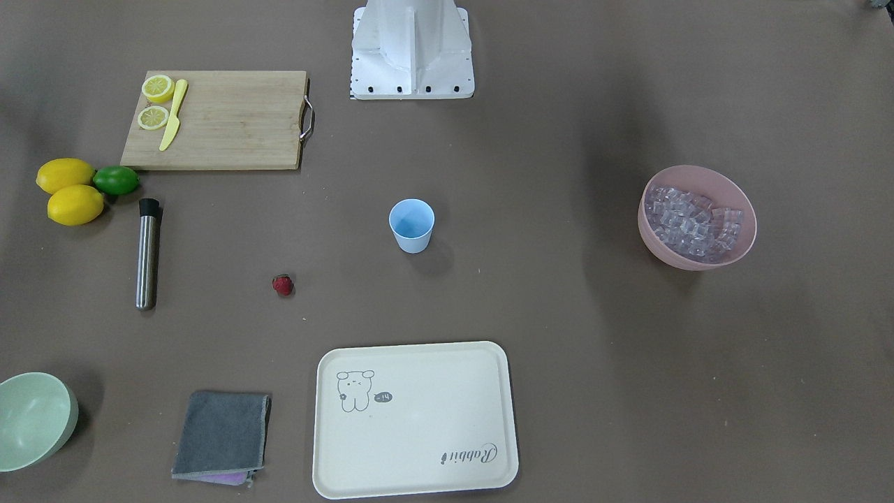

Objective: Mash ice and strawberries in cup

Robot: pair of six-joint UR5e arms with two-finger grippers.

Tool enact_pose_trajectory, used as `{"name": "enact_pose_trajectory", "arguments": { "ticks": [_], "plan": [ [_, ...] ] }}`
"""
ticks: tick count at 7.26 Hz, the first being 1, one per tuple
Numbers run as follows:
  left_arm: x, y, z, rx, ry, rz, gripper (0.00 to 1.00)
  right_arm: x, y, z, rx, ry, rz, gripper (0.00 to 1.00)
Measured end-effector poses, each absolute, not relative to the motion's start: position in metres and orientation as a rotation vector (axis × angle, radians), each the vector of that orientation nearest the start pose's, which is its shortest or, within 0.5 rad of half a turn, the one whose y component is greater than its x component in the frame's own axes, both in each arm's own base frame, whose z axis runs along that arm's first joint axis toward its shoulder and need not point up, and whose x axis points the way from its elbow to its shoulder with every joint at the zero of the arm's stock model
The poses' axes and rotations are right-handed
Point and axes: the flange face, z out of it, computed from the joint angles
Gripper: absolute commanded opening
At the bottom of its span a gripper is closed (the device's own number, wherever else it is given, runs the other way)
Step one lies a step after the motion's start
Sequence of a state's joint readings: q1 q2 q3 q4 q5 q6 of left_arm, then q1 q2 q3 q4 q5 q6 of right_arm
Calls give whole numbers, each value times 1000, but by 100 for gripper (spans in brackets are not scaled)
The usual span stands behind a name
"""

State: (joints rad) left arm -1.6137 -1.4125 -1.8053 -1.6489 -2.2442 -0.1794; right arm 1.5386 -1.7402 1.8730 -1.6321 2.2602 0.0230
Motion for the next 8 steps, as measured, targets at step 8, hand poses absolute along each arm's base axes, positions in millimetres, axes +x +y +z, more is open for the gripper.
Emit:
{"name": "enact_pose_trajectory", "arguments": {
  "ticks": [8],
  "plan": [
    [-87,-441,600,186,686,-123,98,55,-431,574,102,-695,-54,100]
  ]
}}
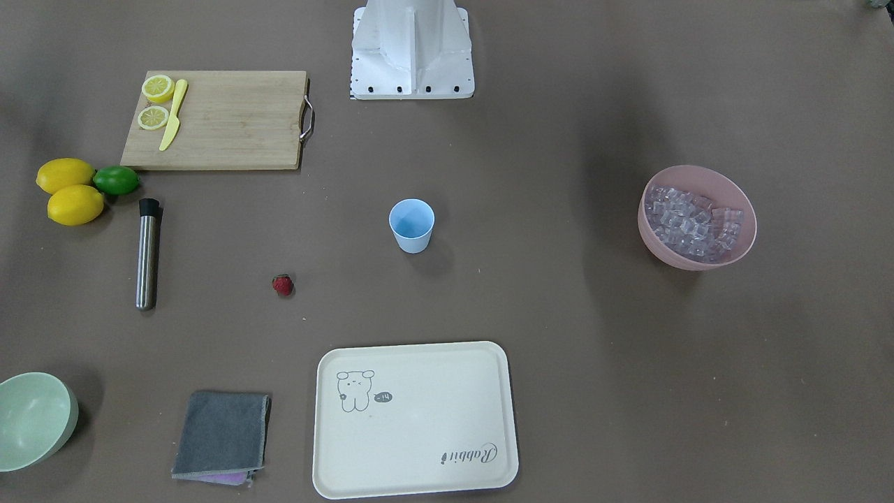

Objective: Mash ice and strawberries in cup

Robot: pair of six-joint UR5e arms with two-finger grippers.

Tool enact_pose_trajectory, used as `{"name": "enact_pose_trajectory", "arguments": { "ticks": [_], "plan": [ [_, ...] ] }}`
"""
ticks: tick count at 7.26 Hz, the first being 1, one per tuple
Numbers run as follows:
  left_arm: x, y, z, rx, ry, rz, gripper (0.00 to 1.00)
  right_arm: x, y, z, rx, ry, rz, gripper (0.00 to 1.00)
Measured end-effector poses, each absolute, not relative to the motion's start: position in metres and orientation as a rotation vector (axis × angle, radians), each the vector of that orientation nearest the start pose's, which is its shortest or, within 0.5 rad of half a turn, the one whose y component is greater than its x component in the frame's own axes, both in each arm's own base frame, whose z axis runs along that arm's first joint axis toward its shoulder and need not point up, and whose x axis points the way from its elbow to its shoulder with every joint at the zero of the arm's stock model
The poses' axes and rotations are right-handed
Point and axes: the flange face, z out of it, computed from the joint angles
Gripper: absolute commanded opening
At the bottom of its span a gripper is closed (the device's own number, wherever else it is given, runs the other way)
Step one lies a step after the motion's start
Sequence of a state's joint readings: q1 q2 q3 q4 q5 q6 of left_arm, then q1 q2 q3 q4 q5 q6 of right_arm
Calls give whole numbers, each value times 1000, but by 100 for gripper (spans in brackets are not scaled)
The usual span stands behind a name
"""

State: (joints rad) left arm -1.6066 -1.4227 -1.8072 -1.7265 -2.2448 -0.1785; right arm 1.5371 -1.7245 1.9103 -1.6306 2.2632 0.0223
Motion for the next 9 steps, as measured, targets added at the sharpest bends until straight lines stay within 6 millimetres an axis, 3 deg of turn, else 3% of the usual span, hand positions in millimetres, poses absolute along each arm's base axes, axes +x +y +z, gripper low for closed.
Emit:
{"name": "enact_pose_trajectory", "arguments": {
  "ticks": [2,4,8,9],
  "plan": [
    [-85,-445,592,294,690,-80,98,53,-445,561,125,-719,-61,100],
    [-80,-445,600,375,713,-34,98,48,-457,546,137,-789,-51,100],
    [-73,-446,594,476,771,29,98,47,-448,550,272,-816,-85,100],
    [-61,-452,586,524,776,85,98,46,-448,549,284,-822,-88,100]
  ]
}}
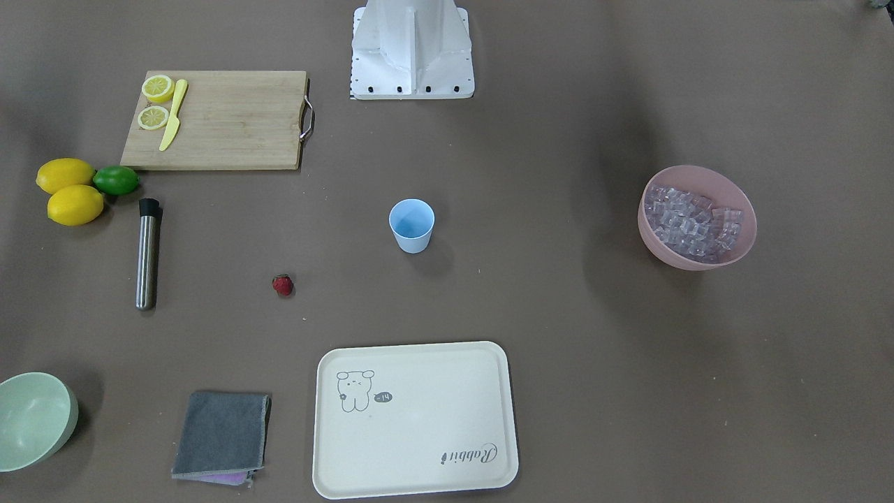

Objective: Mash ice and strawberries in cup

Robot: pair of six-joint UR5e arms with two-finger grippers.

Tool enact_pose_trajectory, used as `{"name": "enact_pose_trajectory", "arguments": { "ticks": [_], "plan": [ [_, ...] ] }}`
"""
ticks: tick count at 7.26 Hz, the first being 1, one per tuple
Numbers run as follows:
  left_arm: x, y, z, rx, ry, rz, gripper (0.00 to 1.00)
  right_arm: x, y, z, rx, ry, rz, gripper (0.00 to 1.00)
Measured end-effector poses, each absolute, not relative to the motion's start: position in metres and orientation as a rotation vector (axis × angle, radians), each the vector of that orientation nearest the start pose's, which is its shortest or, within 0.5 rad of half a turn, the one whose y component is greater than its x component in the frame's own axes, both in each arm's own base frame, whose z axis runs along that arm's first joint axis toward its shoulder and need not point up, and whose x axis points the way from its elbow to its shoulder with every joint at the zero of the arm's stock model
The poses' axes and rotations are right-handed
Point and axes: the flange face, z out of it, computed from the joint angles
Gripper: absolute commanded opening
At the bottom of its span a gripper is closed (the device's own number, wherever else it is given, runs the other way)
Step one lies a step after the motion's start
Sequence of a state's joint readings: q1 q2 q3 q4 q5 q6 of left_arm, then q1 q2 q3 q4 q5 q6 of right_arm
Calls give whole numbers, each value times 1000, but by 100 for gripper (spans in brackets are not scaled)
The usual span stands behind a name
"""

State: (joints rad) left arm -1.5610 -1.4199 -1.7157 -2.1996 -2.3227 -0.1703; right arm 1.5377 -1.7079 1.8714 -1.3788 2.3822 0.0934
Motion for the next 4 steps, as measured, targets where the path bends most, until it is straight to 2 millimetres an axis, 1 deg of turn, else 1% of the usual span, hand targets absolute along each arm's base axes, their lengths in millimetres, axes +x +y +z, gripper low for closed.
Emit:
{"name": "enact_pose_trajectory", "arguments": {
  "ticks": [1,2,3,4],
  "plan": [
    [-35,-463,577,554,780,175,100,45,-448,549,287,-824,-87,100],
    [-15,-467,573,560,786,234,100,45,-447,549,285,-825,-83,100],
    [0,-467,572,543,802,249,100,44,-447,550,282,-825,-82,100],
    [22,-466,566,509,834,237,99,43,-446,551,278,-827,-82,100]
  ]
}}
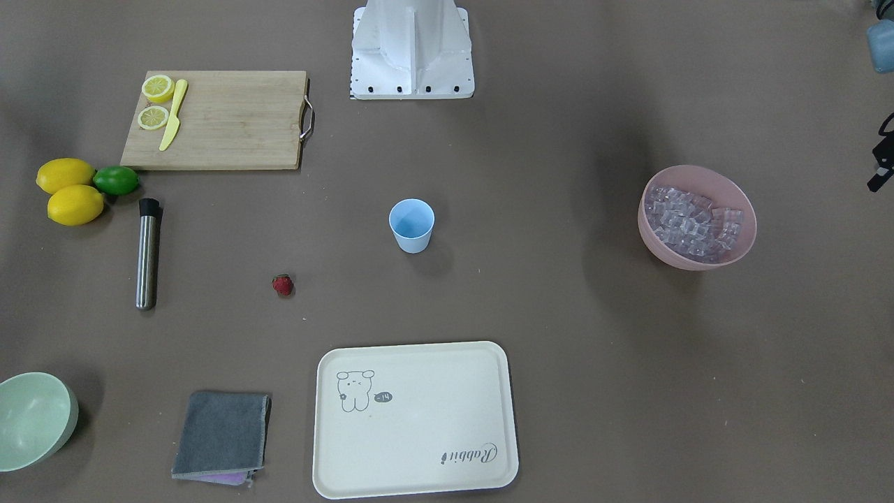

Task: Mash ice and strawberries in cup
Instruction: 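Lower the left gripper into the pink bowl of ice cubes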

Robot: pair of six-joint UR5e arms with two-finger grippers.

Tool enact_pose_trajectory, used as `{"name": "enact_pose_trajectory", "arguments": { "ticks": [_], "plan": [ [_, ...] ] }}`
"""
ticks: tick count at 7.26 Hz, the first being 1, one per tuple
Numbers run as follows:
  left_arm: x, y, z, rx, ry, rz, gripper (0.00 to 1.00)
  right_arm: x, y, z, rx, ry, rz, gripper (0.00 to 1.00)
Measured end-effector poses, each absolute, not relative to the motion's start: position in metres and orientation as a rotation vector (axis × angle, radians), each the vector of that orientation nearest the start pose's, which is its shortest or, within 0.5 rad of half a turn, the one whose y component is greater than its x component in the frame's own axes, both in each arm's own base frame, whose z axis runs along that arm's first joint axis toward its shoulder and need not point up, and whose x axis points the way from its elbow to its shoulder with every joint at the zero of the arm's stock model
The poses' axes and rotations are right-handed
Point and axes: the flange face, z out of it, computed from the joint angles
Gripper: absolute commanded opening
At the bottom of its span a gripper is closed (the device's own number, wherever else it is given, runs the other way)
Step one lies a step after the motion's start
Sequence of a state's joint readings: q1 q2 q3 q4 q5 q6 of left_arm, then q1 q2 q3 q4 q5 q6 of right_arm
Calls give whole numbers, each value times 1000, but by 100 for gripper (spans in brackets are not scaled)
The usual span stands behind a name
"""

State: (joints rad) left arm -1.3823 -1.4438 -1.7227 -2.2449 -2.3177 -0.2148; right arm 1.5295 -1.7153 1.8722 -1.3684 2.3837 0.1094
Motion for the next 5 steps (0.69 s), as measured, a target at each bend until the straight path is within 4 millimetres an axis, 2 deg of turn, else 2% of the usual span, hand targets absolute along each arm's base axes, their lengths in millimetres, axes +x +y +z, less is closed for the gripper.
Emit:
{"name": "enact_pose_trajectory", "arguments": {
  "ticks": [2,3,5],
  "plan": [
    [89,-461,533,421,921,209,100,42,-441,555,267,-828,-80,100],
    [118,-460,516,393,952,202,100,42,-438,558,262,-828,-79,100],
    [167,-460,495,365,960,169,98,42,-435,562,254,-827,-77,100]
  ]
}}
